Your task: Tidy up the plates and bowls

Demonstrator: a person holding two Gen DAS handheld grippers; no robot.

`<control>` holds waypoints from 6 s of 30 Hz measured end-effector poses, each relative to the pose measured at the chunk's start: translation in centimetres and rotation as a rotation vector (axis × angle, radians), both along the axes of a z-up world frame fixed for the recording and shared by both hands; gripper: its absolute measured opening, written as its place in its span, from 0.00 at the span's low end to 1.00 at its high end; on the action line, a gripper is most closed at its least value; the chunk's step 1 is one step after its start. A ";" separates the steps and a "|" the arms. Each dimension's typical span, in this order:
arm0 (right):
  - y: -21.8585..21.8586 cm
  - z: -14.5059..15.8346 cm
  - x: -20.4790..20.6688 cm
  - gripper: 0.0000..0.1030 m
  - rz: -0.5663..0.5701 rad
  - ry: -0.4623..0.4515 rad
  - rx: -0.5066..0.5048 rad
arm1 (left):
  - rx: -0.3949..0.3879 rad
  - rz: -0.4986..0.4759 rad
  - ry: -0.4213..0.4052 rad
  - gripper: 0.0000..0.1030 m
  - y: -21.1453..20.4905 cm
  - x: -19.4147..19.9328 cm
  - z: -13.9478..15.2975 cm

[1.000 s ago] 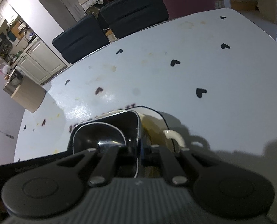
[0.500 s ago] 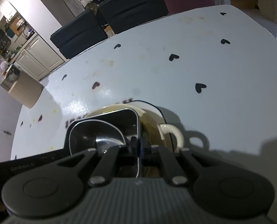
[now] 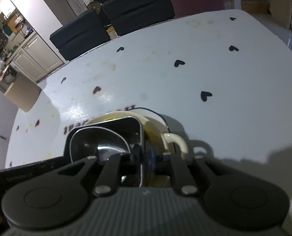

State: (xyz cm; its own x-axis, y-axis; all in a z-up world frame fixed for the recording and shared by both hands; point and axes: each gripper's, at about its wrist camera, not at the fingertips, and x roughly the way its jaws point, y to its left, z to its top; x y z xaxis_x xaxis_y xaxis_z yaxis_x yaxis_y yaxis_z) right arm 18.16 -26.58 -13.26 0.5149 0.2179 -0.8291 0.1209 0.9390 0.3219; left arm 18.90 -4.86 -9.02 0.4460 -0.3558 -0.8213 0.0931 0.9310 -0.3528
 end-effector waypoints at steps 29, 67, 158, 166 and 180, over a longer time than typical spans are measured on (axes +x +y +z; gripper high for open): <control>-0.4 7.7 -6.5 0.58 0.013 -0.184 -0.159 | 0.072 0.023 -0.222 1.00 1.7 -7.4 8.1; 1.4 9.1 -25.0 1.00 0.025 -0.572 -0.323 | 0.219 0.085 -0.546 1.00 1.0 -26.2 9.0; 1.8 6.8 -27.1 1.00 0.051 -0.568 -0.366 | 0.278 0.082 -0.552 1.00 0.3 -27.9 6.5; 1.8 6.8 -27.1 1.00 0.051 -0.568 -0.366 | 0.278 0.082 -0.551 1.00 0.4 -27.8 6.5; 1.9 6.8 -27.1 1.00 0.051 -0.568 -0.366 | 0.277 0.090 -0.542 1.00 0.3 -27.8 6.4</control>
